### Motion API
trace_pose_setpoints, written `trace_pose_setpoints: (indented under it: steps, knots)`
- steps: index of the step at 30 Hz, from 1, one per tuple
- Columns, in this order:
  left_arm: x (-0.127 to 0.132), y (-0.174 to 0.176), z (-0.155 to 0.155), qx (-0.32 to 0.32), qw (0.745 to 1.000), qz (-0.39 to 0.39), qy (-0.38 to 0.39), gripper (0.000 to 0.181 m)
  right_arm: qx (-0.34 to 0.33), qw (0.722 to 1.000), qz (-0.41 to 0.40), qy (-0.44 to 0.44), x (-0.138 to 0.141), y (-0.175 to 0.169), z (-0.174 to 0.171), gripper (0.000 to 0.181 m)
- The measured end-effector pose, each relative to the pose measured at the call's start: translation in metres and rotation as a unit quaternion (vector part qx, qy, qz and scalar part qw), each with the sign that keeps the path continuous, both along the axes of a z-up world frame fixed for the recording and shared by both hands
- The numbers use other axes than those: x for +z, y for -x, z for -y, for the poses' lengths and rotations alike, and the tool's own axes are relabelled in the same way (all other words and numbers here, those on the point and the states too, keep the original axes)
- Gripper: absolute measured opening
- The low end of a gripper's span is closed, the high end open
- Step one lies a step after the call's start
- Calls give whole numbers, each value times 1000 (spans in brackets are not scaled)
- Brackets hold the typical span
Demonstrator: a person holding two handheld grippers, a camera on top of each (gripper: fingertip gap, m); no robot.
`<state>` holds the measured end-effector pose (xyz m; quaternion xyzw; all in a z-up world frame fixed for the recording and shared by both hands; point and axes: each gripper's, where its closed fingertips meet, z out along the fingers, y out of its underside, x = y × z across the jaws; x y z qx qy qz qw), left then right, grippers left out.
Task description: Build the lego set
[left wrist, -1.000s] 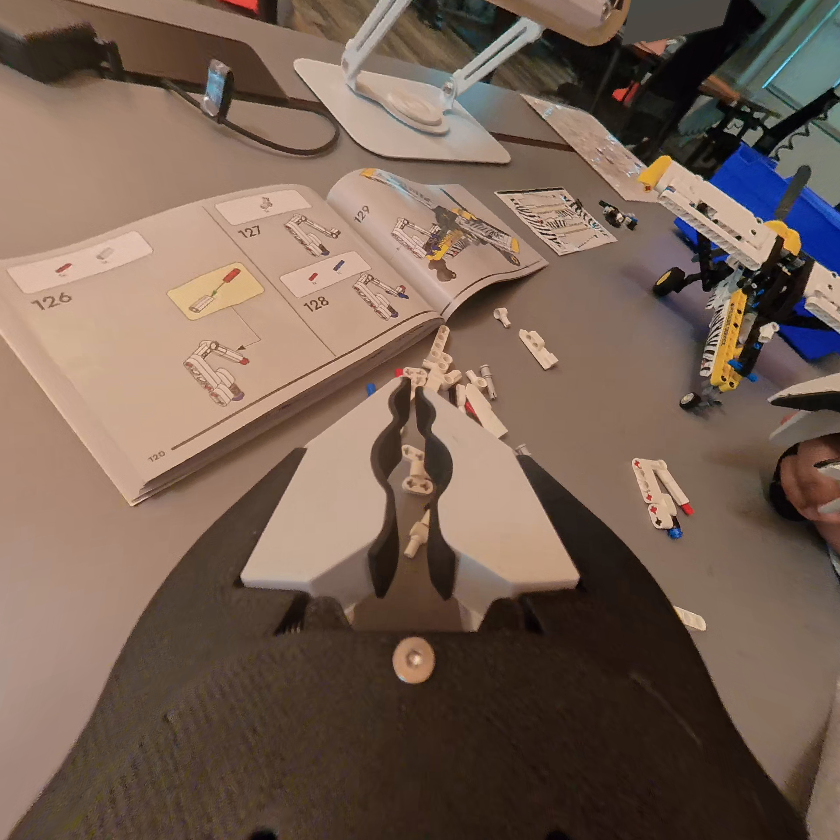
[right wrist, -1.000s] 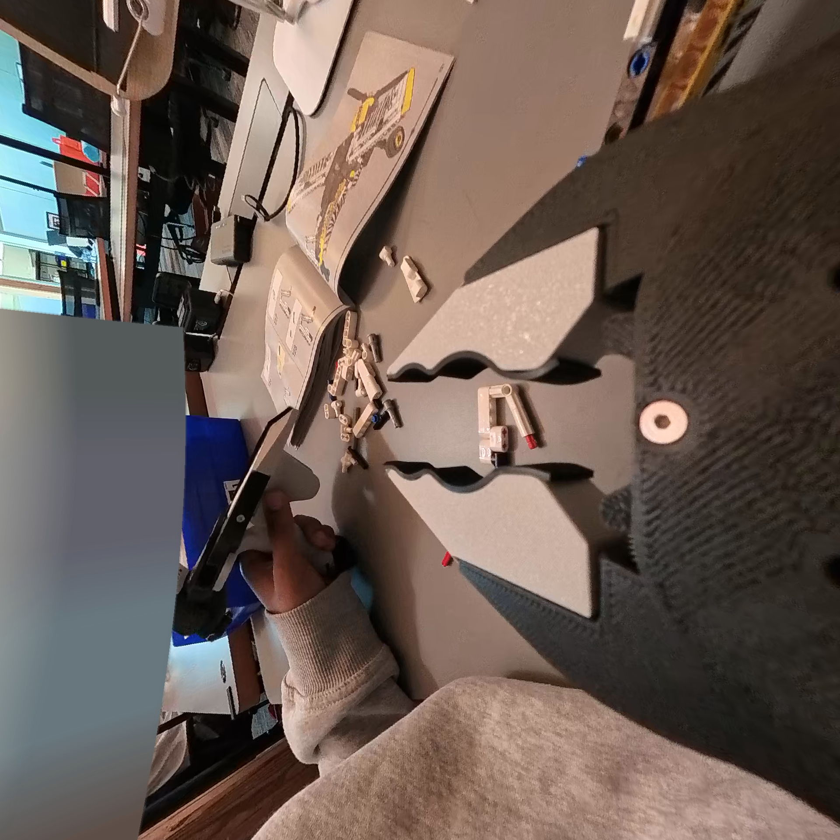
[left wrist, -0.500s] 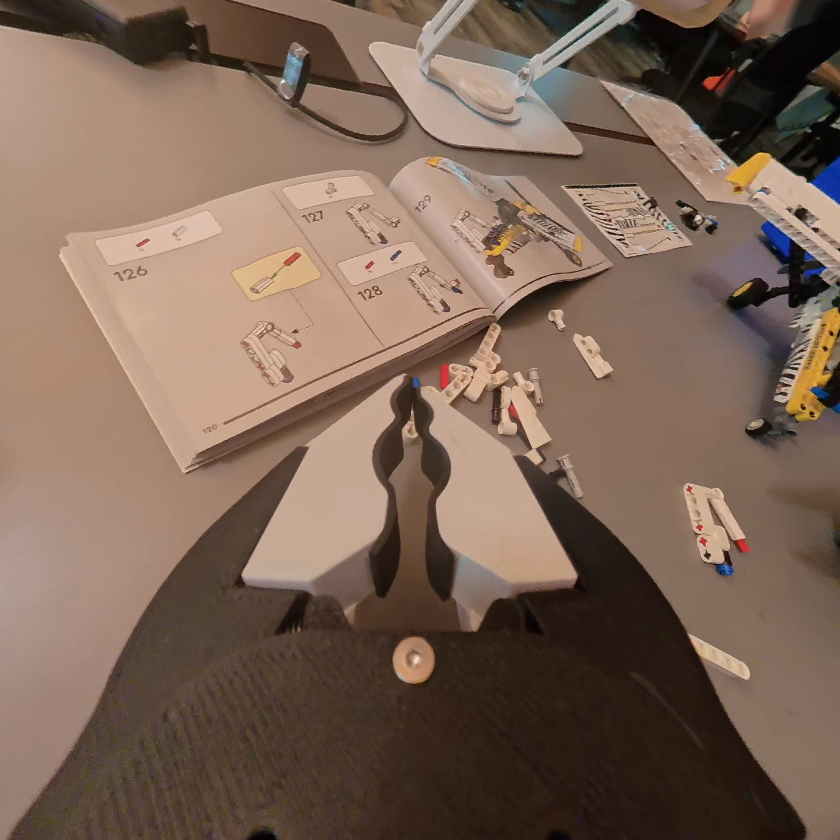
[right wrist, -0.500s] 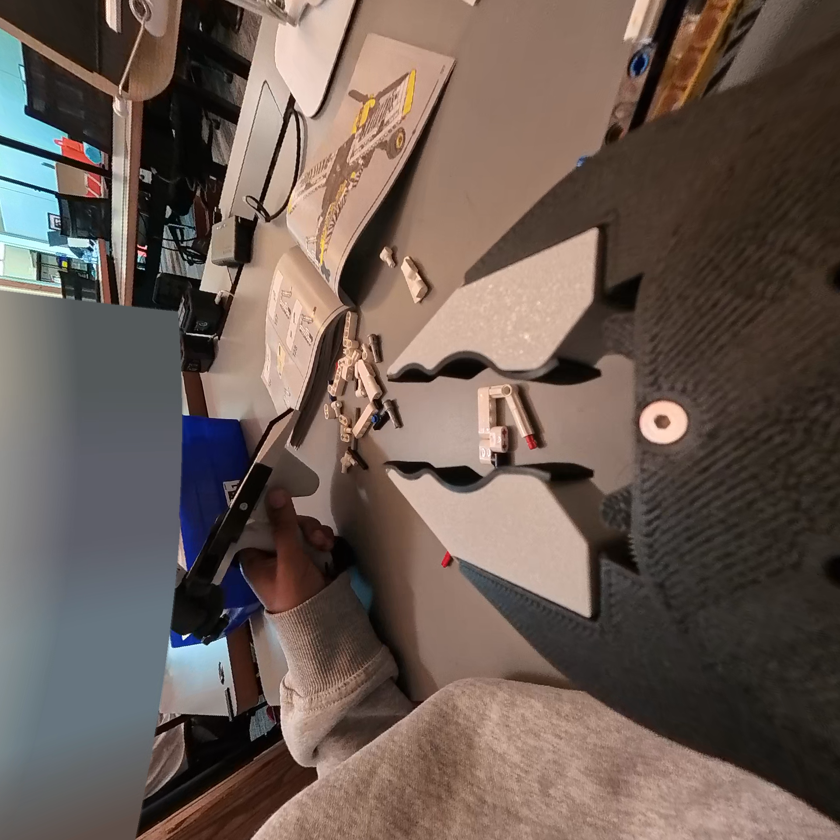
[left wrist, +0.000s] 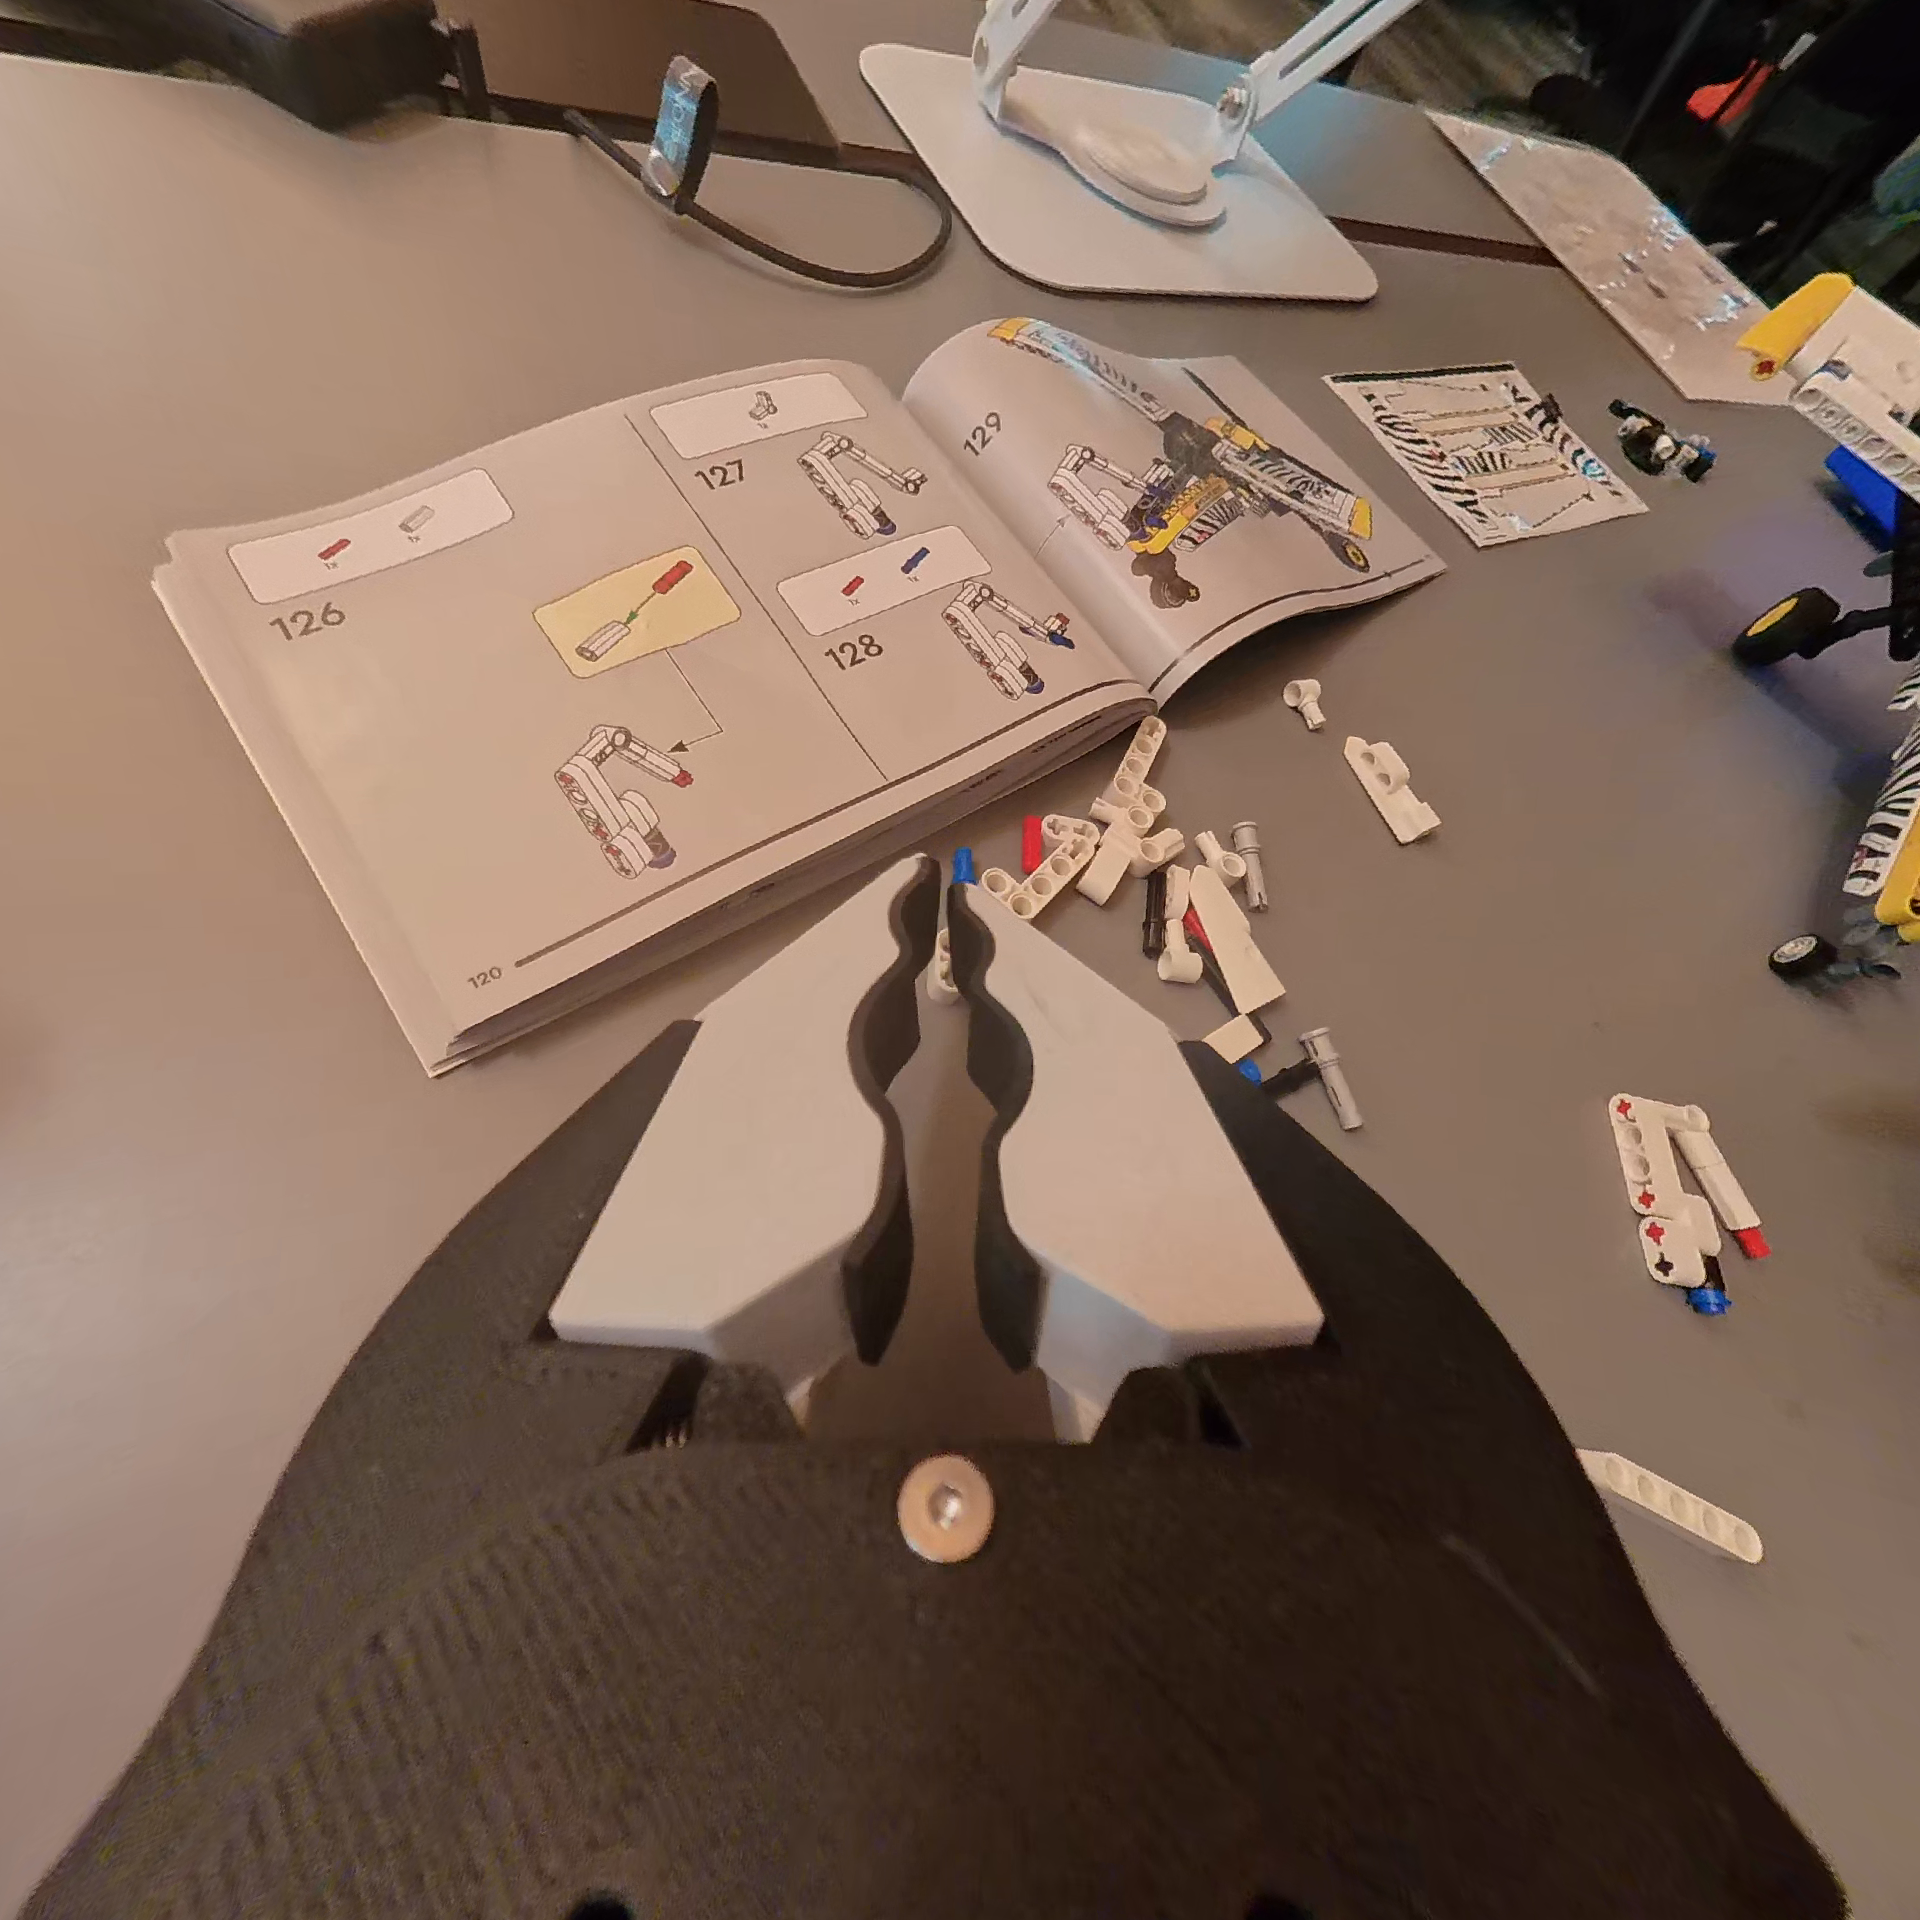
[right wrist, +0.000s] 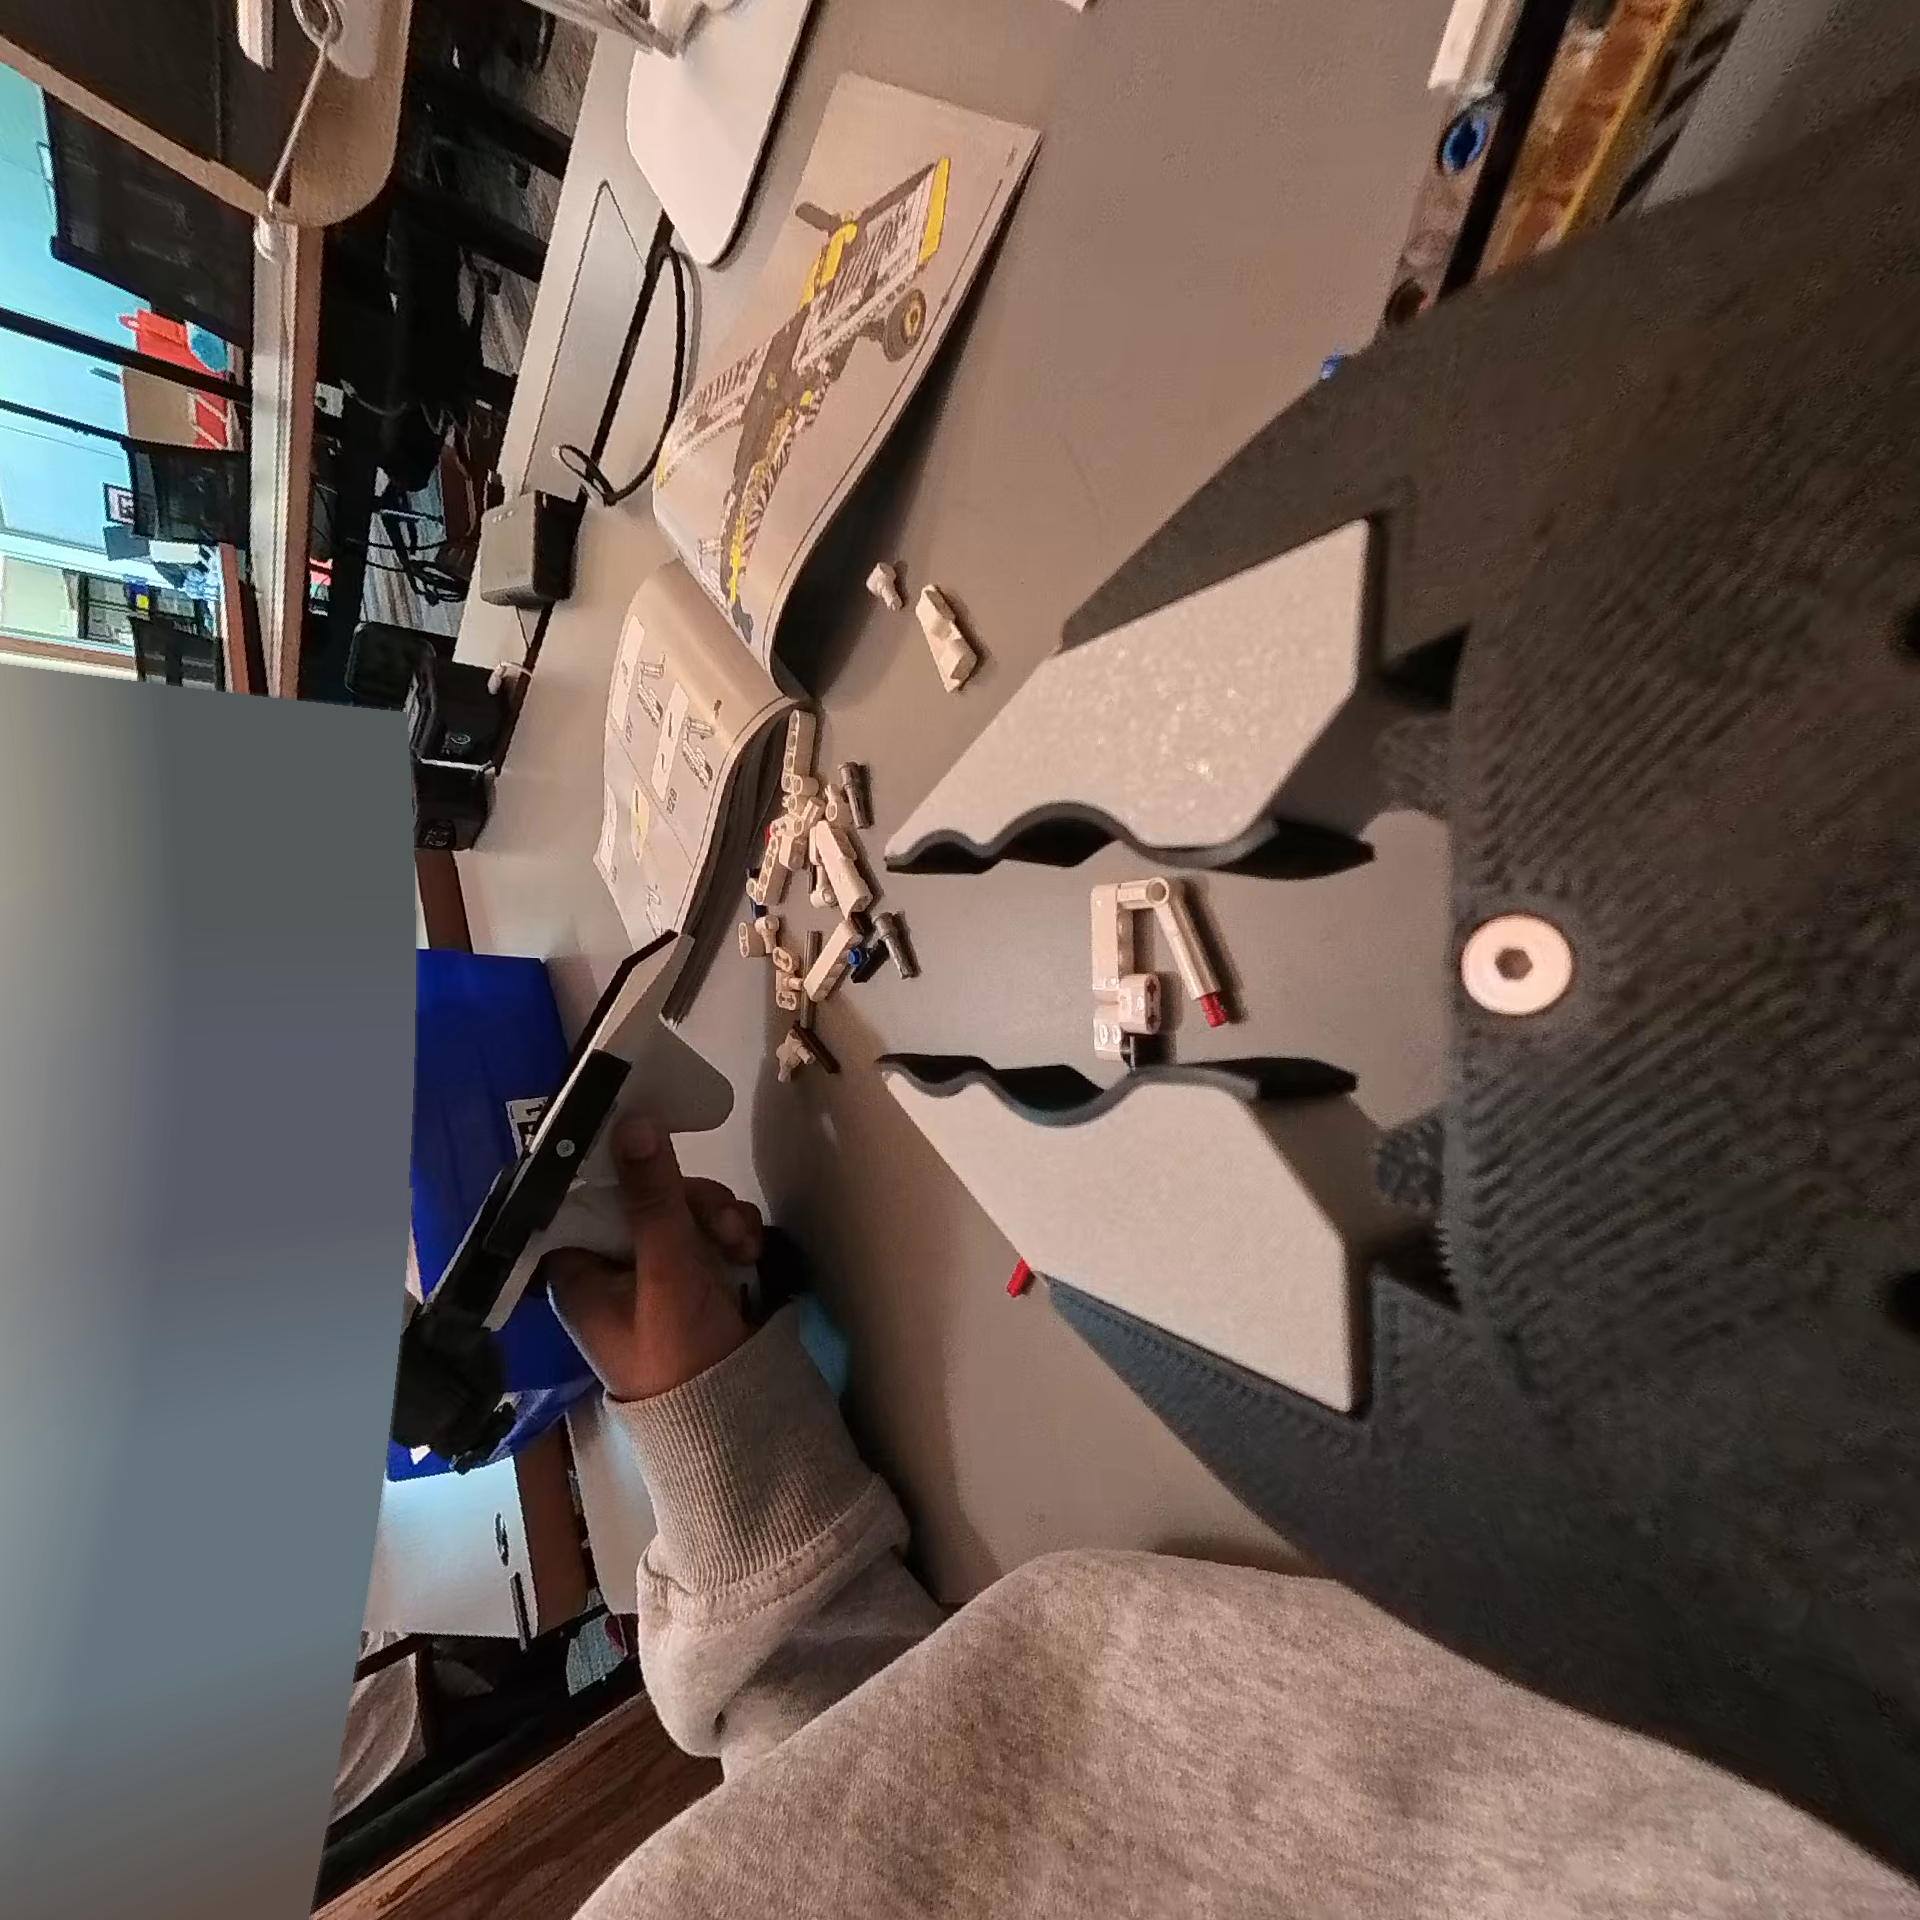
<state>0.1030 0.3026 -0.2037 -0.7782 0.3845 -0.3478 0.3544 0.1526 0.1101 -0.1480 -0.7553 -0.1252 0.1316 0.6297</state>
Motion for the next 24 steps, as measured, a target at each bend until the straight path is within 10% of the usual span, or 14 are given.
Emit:
trace_pose_setpoints:
  steps: [24]
  knots:
    - [-1, -3, 5, -20, 1000, -3, 0, 0, 1, 1000, 1, 1, 0, -1, -2, 34]
